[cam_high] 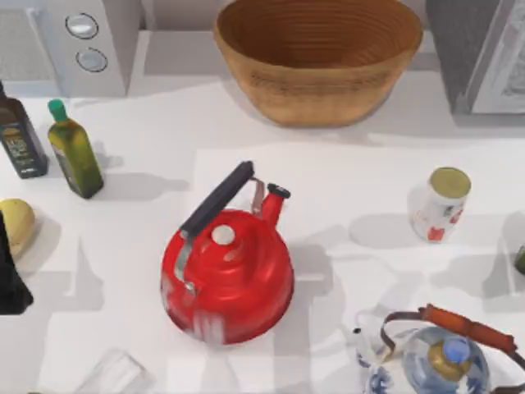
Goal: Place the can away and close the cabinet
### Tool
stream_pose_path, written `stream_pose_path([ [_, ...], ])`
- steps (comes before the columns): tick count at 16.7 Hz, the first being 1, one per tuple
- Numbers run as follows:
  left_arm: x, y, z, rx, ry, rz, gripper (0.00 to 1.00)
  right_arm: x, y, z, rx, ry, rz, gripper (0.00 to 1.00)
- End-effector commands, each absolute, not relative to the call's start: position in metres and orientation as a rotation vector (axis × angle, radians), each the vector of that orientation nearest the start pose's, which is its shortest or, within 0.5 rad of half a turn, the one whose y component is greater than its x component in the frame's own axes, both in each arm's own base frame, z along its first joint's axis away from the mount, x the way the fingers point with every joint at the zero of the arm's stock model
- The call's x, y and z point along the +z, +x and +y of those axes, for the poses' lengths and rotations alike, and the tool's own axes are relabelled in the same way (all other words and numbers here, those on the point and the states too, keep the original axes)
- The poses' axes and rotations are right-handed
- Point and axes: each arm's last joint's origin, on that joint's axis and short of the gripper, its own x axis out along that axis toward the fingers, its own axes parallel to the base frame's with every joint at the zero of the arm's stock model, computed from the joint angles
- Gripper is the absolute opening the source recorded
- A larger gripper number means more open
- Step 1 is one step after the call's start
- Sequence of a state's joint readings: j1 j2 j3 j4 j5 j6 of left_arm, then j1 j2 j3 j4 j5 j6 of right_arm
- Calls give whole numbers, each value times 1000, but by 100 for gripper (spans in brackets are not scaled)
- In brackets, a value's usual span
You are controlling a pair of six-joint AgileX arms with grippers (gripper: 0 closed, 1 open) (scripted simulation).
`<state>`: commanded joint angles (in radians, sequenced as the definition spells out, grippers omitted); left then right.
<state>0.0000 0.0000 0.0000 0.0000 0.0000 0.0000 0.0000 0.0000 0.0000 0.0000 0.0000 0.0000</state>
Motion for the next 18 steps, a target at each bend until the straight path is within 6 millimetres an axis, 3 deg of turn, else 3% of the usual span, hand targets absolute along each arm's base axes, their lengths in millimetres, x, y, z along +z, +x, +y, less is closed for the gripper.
stream_pose_path([
  [3, 160, 106, -1, 0, 0, 0, 100, 163, 106, 0, 7, 9, -8, 100],
  [7, 160, 106, -1, 0, 0, 0, 100, 195, 111, 9, 76, 96, -70, 100],
  [12, 160, 106, -1, 0, 0, 0, 100, 233, 149, 37, 174, 236, -41, 100],
  [15, 160, 106, -1, 0, 0, 0, 100, 225, 187, 69, 188, 268, 75, 100],
  [18, 160, 106, -1, 0, 0, 0, 100, 190, 217, 103, 160, 233, 225, 100],
])
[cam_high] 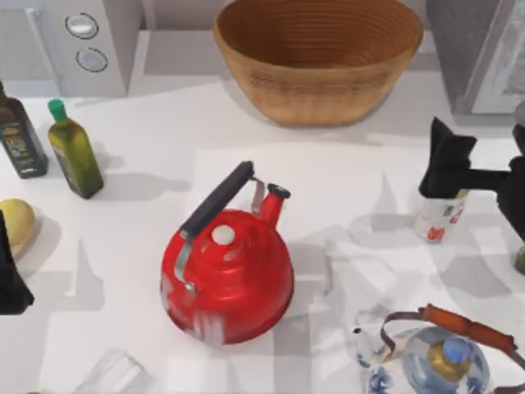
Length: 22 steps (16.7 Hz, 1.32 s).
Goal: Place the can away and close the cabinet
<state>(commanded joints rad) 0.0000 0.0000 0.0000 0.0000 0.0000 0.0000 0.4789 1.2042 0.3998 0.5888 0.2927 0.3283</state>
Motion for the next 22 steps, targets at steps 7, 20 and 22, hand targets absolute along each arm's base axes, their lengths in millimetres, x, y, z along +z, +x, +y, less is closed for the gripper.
stream_pose_path([
  [7, 160, 106, -1, 0, 0, 0, 100, 103, 221, 127, 10, 25, 477, 100],
  [20, 160, 106, -1, 0, 0, 0, 100, 94, 223, 128, 9, 7, 485, 100],
  [22, 160, 106, -1, 0, 0, 0, 100, 91, 232, 130, 17, 8, 482, 100],
])
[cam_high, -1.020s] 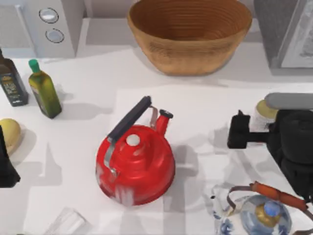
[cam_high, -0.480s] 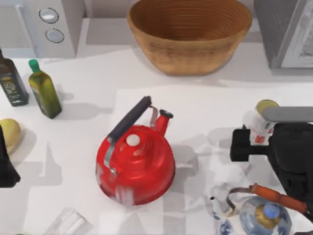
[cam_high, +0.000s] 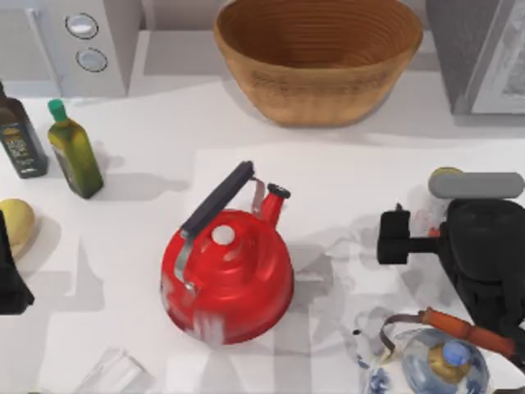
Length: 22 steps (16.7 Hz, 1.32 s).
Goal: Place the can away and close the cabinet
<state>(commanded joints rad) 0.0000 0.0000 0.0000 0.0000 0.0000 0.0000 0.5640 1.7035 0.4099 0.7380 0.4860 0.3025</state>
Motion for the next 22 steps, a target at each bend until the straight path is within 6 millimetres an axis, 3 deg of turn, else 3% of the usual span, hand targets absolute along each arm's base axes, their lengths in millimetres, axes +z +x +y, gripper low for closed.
stream_pose_path([
  [6, 160, 106, -1, 0, 0, 0, 100, 71, 270, 127, -3, 4, 491, 100],
  [11, 160, 106, -1, 0, 0, 0, 100, 68, 272, 125, -10, 3, 494, 100],
  [22, 160, 106, -1, 0, 0, 0, 100, 68, 272, 125, -10, 3, 494, 17],
])
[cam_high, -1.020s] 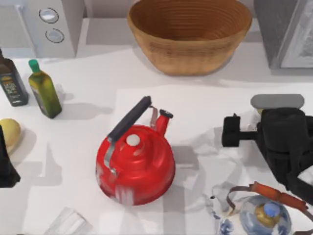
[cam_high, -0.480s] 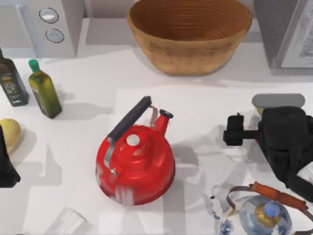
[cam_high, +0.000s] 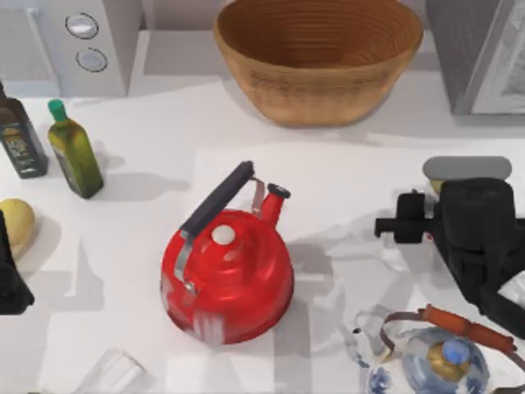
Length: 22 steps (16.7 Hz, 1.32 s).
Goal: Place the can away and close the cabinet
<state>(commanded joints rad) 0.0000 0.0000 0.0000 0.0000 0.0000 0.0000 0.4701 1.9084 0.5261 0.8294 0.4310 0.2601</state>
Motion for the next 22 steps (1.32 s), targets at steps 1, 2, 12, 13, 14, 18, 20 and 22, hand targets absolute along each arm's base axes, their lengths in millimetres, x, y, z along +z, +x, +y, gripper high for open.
stream_pose_path([
  [1, 160, 106, -1, 0, 0, 0, 100, 68, 272, 125, -10, 3, 494, 10],
  [2, 160, 106, -1, 0, 0, 0, 100, 68, 272, 125, -10, 3, 494, 2],
  [12, 160, 106, -1, 0, 0, 0, 100, 68, 272, 125, -9, 5, 496, 0],
  [13, 160, 106, -1, 0, 0, 0, 100, 69, 273, 126, -6, 9, 500, 0],
  [14, 160, 106, -1, 0, 0, 0, 100, 71, 275, 128, 0, 16, 508, 0],
  [18, 160, 106, -1, 0, 0, 0, 100, 97, 285, 136, 38, 48, 546, 0],
  [20, 160, 106, -1, 0, 0, 0, 100, 123, 287, 136, 40, 54, 568, 0],
  [22, 160, 106, -1, 0, 0, 0, 100, 153, 285, 133, 34, 51, 573, 0],
])
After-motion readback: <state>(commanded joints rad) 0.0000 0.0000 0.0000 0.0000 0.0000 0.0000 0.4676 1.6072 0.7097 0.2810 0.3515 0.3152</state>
